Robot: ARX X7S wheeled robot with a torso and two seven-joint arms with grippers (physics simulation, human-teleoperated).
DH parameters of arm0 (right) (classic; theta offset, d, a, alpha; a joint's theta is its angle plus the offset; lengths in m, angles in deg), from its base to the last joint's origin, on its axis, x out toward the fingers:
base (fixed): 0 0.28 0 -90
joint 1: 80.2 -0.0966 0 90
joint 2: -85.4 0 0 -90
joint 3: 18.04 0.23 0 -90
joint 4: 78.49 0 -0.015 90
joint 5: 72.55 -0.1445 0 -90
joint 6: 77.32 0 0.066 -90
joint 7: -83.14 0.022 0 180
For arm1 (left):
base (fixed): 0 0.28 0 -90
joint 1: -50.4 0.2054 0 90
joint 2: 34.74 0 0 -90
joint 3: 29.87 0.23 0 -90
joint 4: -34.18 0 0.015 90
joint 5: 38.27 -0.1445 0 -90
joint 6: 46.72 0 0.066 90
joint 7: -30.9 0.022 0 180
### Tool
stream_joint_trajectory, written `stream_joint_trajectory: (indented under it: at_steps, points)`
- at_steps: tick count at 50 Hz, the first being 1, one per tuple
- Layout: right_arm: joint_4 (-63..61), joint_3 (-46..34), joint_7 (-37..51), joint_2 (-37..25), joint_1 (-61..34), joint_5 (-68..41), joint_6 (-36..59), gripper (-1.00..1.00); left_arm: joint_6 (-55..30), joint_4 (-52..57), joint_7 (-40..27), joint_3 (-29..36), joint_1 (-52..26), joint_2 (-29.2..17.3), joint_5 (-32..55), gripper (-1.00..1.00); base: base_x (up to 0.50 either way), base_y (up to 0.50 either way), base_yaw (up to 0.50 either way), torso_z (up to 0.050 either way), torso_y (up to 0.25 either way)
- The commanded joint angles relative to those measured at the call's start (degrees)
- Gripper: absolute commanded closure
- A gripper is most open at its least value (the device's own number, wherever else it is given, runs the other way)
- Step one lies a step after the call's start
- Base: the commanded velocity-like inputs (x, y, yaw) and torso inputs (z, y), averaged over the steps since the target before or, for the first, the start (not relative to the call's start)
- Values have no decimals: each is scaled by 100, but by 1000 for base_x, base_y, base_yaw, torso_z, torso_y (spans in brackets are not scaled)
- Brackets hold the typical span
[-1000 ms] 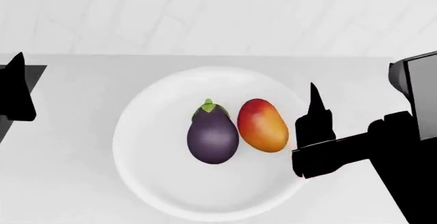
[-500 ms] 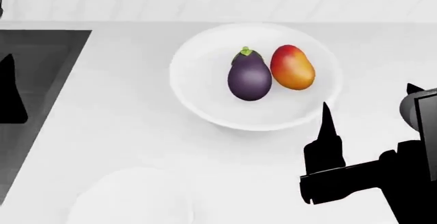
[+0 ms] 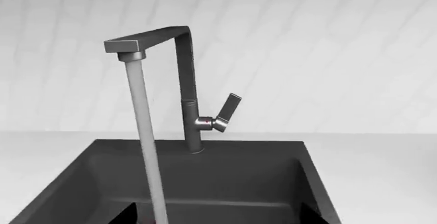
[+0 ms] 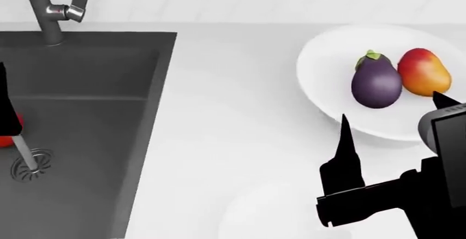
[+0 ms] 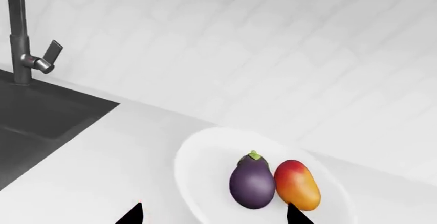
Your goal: Pick the eggplants and mangos from the sink and place them in one bowl. Place the bell pepper in the other bowl. Then turn off the sink faucet.
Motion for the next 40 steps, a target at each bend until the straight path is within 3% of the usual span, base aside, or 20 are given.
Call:
stream_joint_trajectory:
  at_steps: [1,27,40]
  points:
    - [-43,38,-25,33,102,137,-36,-100,-4,8,73,-136,6,18,139,-100,64,500,0,0,0]
    - [44,-41,32,169,195,251,-41,-100,56,-53,92,-114,135,9,4,-100,68,500,0,0,0]
    - [-38,51,50,83,396,356,-173,-100,38,22,51,-100,137,58,-11,-100,271,406,0,0,0]
